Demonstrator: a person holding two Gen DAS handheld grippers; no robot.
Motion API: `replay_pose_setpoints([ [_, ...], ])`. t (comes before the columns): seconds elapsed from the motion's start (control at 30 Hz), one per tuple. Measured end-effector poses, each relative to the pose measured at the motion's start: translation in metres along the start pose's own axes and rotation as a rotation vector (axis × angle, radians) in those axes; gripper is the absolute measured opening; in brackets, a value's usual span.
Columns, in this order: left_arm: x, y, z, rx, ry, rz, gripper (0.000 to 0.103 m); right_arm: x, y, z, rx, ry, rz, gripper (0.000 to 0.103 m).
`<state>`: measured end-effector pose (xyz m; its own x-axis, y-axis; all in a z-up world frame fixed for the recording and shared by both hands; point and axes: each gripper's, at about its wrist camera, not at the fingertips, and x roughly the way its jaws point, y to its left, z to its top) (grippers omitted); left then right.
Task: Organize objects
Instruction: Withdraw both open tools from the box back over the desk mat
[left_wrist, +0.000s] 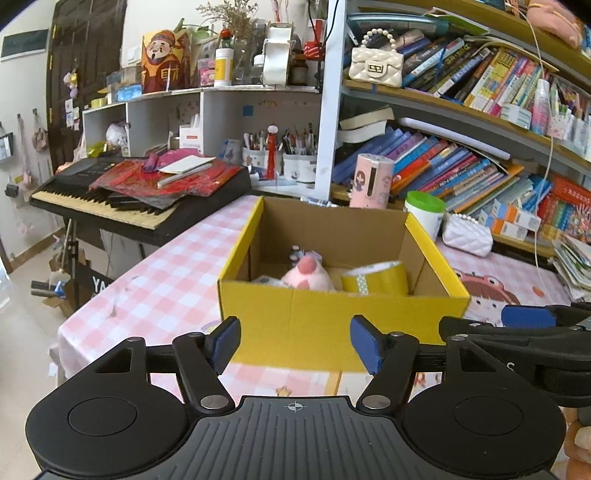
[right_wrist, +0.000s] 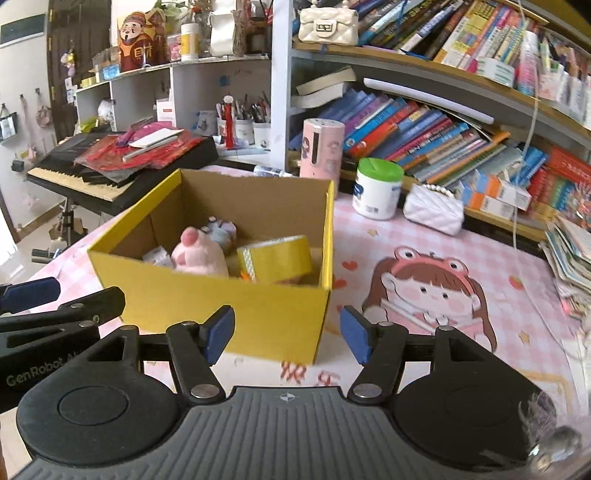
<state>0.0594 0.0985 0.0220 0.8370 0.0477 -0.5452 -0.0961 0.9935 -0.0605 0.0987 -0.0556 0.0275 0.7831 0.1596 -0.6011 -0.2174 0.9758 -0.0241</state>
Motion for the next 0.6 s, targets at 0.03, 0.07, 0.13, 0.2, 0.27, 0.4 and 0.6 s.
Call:
replay_pose_setpoints([
  [0.03,-0.003,0.001,-0.003,0.0,0.003,-0.002,0.067,-0.003,0.002,-0.003,0.001,0.001,-0.005,0.063],
  [0.07,-0.007,0.003,-0.006,-0.001,0.007,-0.001,0.067,-0.007,0.004,-0.006,0.003,0.001,-0.009,0.064],
  [0.13,-0.012,0.005,-0.012,-0.001,0.014,0.001,0.068,-0.015,0.008,-0.013,0.007,-0.001,-0.018,0.067],
  [0.2,-0.018,0.007,-0.018,0.0,0.017,0.005,0.073,-0.021,0.012,-0.02,0.012,-0.003,-0.031,0.069],
  [0.27,-0.024,0.008,-0.023,0.003,0.016,0.01,0.075,-0.028,0.015,-0.026,0.016,-0.004,-0.05,0.072],
  [0.4,-0.034,0.009,-0.031,0.012,0.02,0.013,0.078,-0.041,0.02,-0.04,0.023,-0.007,-0.102,0.077],
  [0.6,-0.045,0.004,-0.042,0.037,0.019,0.015,0.083,-0.057,0.021,-0.059,0.038,-0.014,-0.18,0.082],
])
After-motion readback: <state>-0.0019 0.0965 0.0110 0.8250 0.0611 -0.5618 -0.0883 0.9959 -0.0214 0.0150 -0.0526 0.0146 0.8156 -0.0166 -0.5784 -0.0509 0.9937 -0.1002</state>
